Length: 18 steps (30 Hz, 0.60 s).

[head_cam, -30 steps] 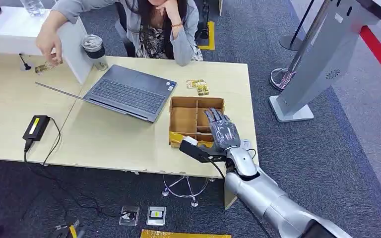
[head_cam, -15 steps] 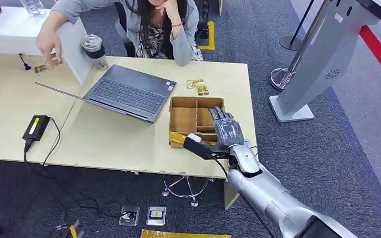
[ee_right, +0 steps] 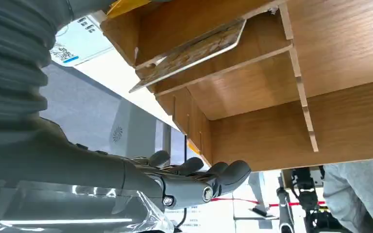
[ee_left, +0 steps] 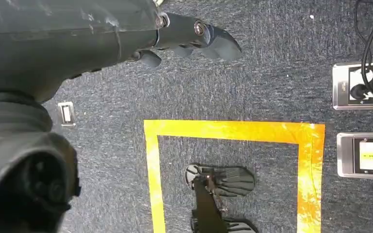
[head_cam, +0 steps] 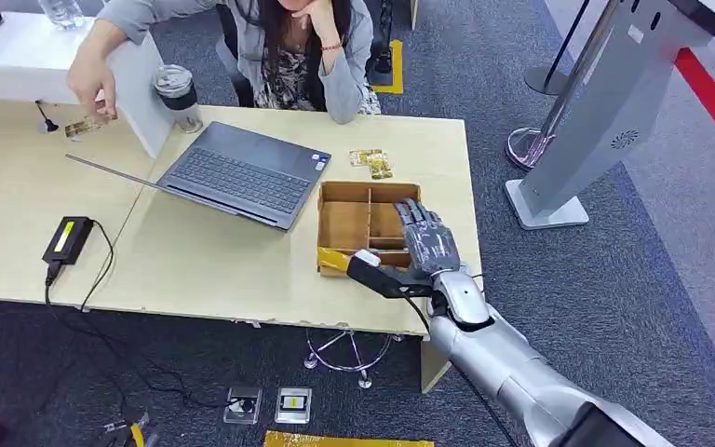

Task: Pass the card to the sensor for recognition and then transmit it.

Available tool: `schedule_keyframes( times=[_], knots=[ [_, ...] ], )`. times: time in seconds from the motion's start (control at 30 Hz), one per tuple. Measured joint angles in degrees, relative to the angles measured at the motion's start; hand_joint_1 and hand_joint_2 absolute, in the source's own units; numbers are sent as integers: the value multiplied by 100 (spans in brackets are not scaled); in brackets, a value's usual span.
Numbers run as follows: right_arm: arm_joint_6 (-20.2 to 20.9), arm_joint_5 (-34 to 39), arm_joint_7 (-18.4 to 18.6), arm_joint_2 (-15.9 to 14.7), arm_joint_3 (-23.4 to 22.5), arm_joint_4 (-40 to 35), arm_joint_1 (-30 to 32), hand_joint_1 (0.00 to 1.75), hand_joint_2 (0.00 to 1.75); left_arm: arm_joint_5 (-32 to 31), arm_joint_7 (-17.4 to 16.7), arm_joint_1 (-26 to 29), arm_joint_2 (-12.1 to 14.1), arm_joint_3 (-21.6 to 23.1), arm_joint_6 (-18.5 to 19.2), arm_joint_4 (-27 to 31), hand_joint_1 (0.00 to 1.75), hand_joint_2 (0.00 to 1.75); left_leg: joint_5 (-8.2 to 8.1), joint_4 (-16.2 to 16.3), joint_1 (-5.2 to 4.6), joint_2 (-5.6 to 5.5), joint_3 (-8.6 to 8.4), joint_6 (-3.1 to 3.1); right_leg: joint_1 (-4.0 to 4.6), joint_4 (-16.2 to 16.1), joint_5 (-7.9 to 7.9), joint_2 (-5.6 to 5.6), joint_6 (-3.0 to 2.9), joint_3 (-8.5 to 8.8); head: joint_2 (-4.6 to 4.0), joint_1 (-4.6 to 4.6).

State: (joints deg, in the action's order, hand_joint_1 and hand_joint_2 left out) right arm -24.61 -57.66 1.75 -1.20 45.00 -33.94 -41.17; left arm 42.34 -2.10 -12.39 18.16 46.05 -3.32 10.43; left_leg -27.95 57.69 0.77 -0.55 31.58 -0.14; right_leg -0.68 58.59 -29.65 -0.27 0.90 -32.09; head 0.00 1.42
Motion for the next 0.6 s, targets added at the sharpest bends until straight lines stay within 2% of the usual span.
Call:
schedule_keyframes(
  times=[0.27, 0.3, 0.33, 0.37, 0.6],
  knots=[
    [24, -7, -22, 2, 0, 72, -1, 0, 175, 0, 0, 1, 0, 0, -7, 0, 0, 0, 0, 0, 0, 0, 0, 0, 0, 0, 0, 0, 0, 0, 0, 0],
    [59, -7, -22, 2, 0, 87, 0, 140, 175, 0, 0, 1, 0, 0, -7, 0, 0, 0, 0, 0, 0, 0, 0, 0, 0, 0, 0, 0, 0, 0, 0, 0],
    [79, -7, -22, 2, 0, 90, 0, 162, 175, 0, 0, 1, 0, 0, -7, 0, 0, 0, 0, 0, 0, 0, 0, 0, 0, 0, 0, 0, 0, 0, 0, 2],
    [81, -7, -22, 2, 0, 90, 0, 175, 175, 0, 0, 1, 0, 0, -9, 0, 0, 0, 0, 0, 0, 0, 0, 0, 0, 0, 0, 0, 0, 0, 0, 0],
    [92, 114, -85, 2, -6, 90, 0, 175, 175, 2, 0, 1, 0, 0, -11, 0, 0, 0, 0, 0, 0, 0, 0, 0, 0, 0, 0, 0, 0, 0, 0, 0]
  ],
)
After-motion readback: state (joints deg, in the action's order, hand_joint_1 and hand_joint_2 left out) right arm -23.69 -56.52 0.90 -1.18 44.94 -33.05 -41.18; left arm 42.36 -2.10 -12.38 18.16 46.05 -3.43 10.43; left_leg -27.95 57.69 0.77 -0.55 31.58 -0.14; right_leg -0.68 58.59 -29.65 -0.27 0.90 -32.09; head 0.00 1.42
